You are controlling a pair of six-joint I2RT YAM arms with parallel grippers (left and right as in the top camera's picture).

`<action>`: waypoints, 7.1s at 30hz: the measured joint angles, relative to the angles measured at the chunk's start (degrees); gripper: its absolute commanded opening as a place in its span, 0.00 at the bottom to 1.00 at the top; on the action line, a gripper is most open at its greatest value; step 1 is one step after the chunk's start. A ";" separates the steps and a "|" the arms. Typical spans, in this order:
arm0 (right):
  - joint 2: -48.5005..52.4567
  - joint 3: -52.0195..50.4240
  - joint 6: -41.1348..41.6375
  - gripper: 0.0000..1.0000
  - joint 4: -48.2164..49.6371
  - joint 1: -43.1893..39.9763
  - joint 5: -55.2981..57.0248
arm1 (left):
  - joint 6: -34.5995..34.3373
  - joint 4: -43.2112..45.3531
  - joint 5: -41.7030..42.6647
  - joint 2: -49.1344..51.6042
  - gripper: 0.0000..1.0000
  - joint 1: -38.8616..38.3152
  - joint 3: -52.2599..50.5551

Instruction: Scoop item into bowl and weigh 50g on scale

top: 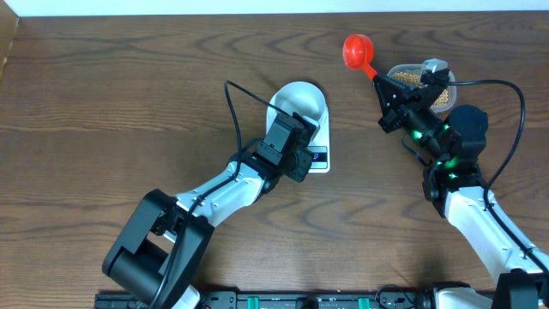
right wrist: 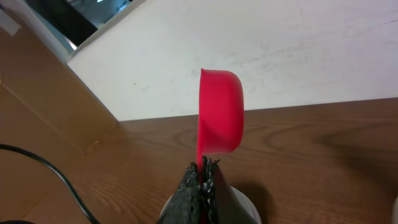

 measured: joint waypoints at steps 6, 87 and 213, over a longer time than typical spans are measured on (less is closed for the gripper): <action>0.00 0.00 0.00 0.01 -0.17 0.00 0.02 | 0.22 1.68 0.00 2.36 0.07 0.00 0.00; 0.00 0.00 0.00 0.01 -1.29 0.00 1.27 | 0.00 0.94 0.48 4.61 0.07 0.31 1.92; 0.00 0.11 0.00 0.01 0.92 0.00 21.62 | -1.33 1.05 0.50 4.07 0.07 0.09 1.38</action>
